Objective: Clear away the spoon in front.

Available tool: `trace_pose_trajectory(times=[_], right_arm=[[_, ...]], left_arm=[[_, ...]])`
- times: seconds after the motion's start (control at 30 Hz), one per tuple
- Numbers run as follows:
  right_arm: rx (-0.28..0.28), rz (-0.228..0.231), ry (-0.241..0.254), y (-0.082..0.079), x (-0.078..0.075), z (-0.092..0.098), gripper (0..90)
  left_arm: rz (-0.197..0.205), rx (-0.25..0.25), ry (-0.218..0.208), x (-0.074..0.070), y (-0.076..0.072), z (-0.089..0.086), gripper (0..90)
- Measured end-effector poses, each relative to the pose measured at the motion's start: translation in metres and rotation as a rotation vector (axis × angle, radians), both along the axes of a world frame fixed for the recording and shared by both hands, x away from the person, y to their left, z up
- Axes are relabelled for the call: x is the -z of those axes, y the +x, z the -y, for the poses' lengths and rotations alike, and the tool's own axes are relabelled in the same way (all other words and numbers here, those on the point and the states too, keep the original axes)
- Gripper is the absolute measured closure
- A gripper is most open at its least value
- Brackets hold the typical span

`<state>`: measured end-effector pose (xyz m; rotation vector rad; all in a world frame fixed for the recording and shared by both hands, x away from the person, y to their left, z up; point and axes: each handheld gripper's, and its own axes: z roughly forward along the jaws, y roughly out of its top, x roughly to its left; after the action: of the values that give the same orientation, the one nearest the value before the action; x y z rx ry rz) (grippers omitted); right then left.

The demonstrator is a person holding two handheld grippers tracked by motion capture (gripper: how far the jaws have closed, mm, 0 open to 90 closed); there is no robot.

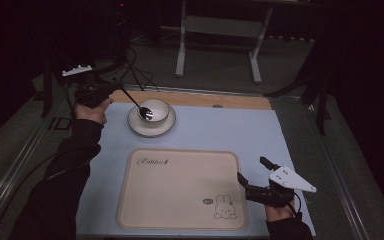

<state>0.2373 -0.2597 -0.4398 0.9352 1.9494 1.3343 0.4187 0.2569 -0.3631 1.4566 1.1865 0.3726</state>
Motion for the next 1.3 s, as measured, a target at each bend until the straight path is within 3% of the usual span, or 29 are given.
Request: trace_pose_trajectory(times=[0.47,0.93,0.97,1.17,1.27,1.3], right_arm=[[0.003,0.004,-0.001,-0.001,0.0,-0.001,11.1],[0.011,0.021,-0.003,-0.001,-0.001,-0.001,11.1],[0.011,0.021,-0.002,-0.001,-0.001,-0.001,11.1],[0.01,0.022,-0.005,-0.001,-0.001,-0.001,11.1],[0.008,0.021,-0.006,-0.001,-0.001,-0.002,11.1],[0.008,0.02,-0.006,-0.001,-0.001,-0.002,11.1]], left_arm=[[-0.023,0.147,0.047,-0.008,-0.033,-0.002,89.5],[-0.045,0.301,0.081,0.002,-0.063,-0.001,89.4],[-0.045,0.334,0.086,0.003,-0.067,0.001,89.4],[-0.056,0.419,0.105,0.012,-0.078,0.009,89.4],[-0.064,0.443,0.112,0.017,-0.081,0.012,89.3],[-0.069,0.476,0.103,0.022,-0.083,0.014,89.3]])
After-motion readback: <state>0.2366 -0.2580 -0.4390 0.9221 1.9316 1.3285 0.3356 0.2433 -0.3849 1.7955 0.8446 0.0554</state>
